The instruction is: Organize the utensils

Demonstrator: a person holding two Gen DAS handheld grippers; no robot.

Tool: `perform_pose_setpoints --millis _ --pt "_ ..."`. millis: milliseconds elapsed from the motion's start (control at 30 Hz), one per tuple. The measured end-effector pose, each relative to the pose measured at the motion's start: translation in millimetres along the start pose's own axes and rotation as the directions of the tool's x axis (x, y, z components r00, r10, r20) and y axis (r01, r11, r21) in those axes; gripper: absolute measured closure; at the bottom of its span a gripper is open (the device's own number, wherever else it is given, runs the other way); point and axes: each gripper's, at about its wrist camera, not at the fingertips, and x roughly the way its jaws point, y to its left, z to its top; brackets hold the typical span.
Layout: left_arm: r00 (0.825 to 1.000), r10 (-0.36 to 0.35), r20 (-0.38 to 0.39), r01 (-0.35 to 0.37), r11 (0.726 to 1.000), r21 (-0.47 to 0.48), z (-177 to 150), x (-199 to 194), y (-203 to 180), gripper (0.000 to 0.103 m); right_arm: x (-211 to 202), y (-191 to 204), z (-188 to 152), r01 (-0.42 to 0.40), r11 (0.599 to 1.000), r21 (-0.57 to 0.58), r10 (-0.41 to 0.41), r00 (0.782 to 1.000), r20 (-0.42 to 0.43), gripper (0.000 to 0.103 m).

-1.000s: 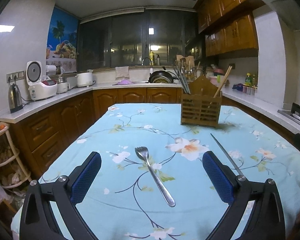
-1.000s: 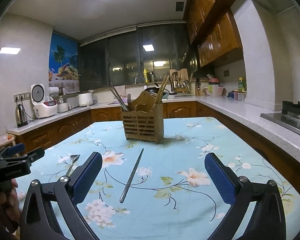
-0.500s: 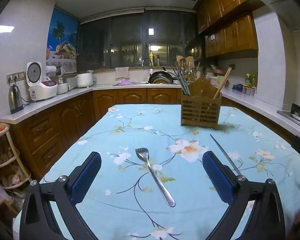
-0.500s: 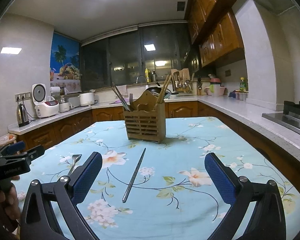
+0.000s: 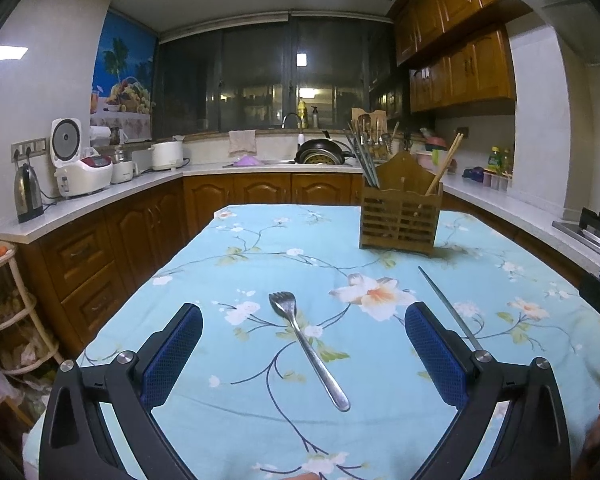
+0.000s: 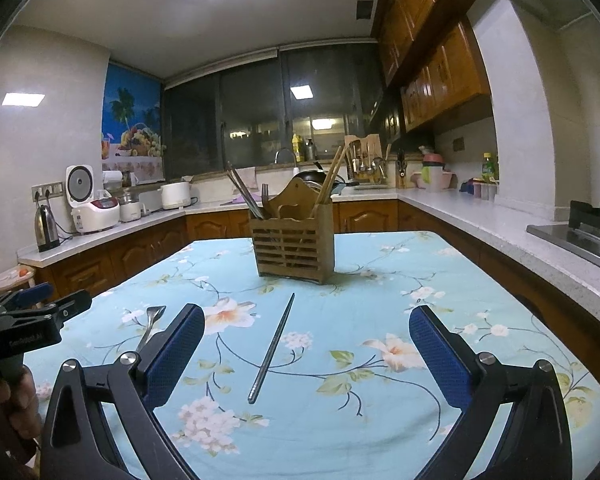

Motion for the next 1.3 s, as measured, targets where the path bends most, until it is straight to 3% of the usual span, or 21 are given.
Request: perform_pose_setpoints --millis 1300 --pt "1.0 -0.001 0.009 0.001 1.0 -0.006 2.0 -4.9 -9.5 0.001 1.1 3.9 0.8 -0.011 1.0 -0.002 0.01 1.0 -0.007 0.0"
